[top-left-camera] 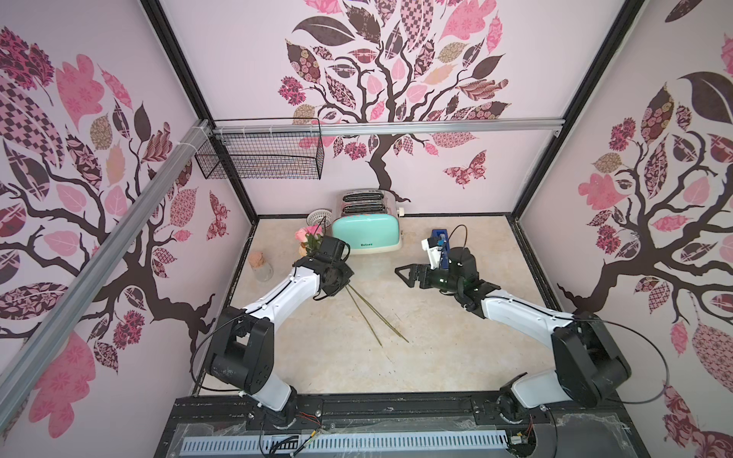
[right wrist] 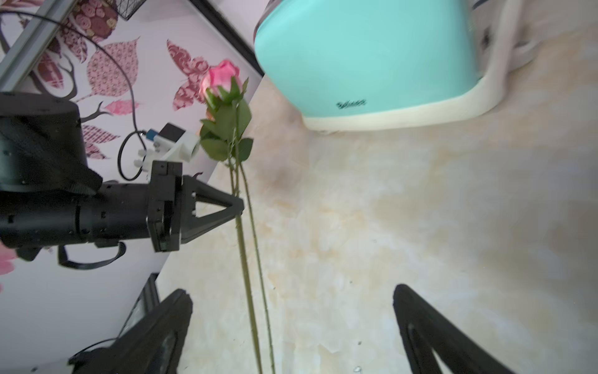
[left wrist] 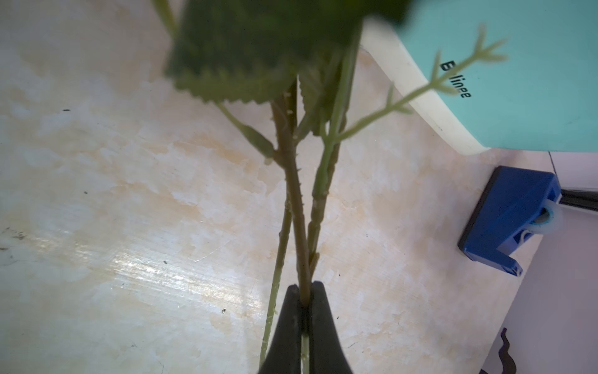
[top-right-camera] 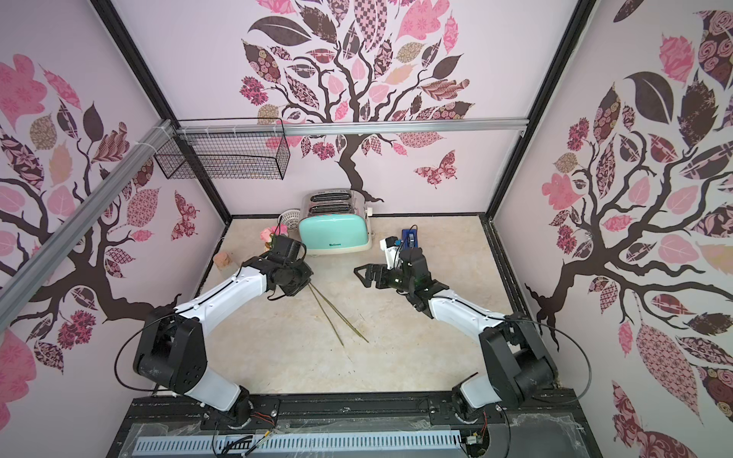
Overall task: Wrap bouquets with tape
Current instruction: Pick up the unwrapped bouquet from the center of the board.
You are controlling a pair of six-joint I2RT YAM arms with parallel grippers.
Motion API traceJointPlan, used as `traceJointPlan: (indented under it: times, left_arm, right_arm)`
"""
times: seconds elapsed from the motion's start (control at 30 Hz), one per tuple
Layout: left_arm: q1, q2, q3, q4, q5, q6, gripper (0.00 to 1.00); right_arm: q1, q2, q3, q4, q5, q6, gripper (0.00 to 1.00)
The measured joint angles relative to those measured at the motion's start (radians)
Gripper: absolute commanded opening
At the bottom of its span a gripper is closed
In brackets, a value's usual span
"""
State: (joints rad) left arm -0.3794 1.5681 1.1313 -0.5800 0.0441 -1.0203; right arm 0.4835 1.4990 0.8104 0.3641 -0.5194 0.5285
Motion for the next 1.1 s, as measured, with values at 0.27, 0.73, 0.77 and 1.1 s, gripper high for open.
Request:
traceJointPlan:
  times: [0.27, 0.73, 0.77, 1.1]
  left_arm:
    - [0.004, -0.019, -0.009, 0.033, 0.066, 0.077, 0.00]
    - [0.006, -0.021, -0.009, 0.048, 0.105, 0.106, 0.00]
    - [0.006, -0.021, -0.009, 0.048, 0.108, 0.106, 0.00]
    - [0.006, -0.014, -0.009, 0.055, 0.130, 0.106, 0.00]
  right_arm:
    - [0.049, 0.221, 0.002, 0.169, -0.240, 0.139, 1.00]
    - [0.161, 0.496, 0.153, 0.416, -0.323, 0.282, 0.79]
    - [0.165, 0.516, 0.161, 0.432, -0.323, 0.292, 0.78]
    - [0.193, 0.645, 0.206, 0.578, -0.369, 0.400, 0.62]
